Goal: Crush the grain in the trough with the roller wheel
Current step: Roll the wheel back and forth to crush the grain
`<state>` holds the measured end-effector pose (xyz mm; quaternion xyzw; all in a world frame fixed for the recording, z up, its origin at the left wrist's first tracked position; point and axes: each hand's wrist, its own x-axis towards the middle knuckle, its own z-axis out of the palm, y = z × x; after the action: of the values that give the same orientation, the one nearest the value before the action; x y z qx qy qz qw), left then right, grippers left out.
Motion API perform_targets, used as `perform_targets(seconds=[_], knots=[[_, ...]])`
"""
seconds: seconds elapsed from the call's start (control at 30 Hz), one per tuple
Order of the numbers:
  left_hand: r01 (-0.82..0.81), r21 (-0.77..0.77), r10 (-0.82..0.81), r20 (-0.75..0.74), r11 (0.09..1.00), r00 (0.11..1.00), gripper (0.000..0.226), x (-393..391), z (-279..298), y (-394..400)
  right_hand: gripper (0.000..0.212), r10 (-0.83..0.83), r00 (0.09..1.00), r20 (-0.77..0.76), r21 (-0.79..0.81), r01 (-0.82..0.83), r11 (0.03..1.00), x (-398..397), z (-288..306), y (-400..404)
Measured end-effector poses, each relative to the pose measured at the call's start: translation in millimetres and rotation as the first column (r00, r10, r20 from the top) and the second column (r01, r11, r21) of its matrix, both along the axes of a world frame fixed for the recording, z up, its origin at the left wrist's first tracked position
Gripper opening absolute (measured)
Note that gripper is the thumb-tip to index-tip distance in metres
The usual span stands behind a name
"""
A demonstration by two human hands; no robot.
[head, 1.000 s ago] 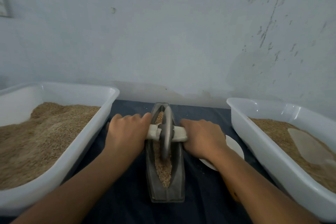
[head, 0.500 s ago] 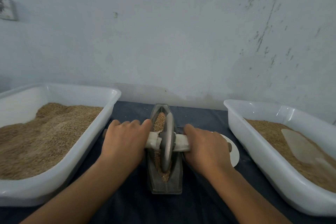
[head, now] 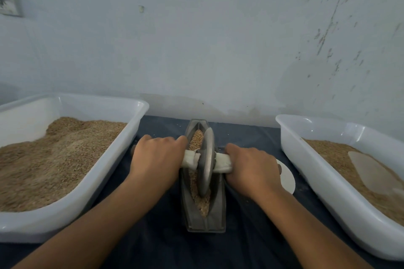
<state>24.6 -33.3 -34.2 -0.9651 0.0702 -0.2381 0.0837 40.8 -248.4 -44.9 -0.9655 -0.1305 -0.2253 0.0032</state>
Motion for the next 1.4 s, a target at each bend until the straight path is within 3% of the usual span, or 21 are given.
perform_targets(seconds=[0.2,0.53,0.7,0.8,1.07,1.4], knots=[[-0.038,0.037,0.038,0.005,0.999,0.999,0.026,17.7,-2.6,1.6,0.013,0.011,0.999,-0.038,-0.026,-0.012,1.000,23.3,-0.7,-0.5],[-0.053,0.015,0.053,0.001,0.998,0.999,0.025,51.5,-6.1,7.0,0.012,0.065,0.932,-0.356,-0.089,-0.103,0.991,69.6,21.9,4.1],[-0.054,0.037,0.052,0.038,0.998,0.998,0.024,66.9,-6.6,6.6,0.024,0.075,0.886,-0.457,-0.051,-0.111,0.993,84.3,27.6,6.6],[-0.055,0.037,0.053,0.058,0.998,0.997,0.022,73.1,-6.7,7.3,0.020,0.079,0.871,-0.485,-0.040,-0.112,0.993,90.6,30.1,8.1],[-0.082,0.034,0.077,0.130,0.996,0.988,0.024,71.2,-13.0,5.3,0.016,0.063,0.925,-0.374,-0.074,-0.097,0.993,87.9,22.3,5.8],[-0.069,0.009,0.067,0.098,0.998,0.993,0.031,39.1,-12.6,3.0,0.011,0.051,0.990,-0.130,-0.063,-0.059,0.996,58.9,5.5,3.2]])
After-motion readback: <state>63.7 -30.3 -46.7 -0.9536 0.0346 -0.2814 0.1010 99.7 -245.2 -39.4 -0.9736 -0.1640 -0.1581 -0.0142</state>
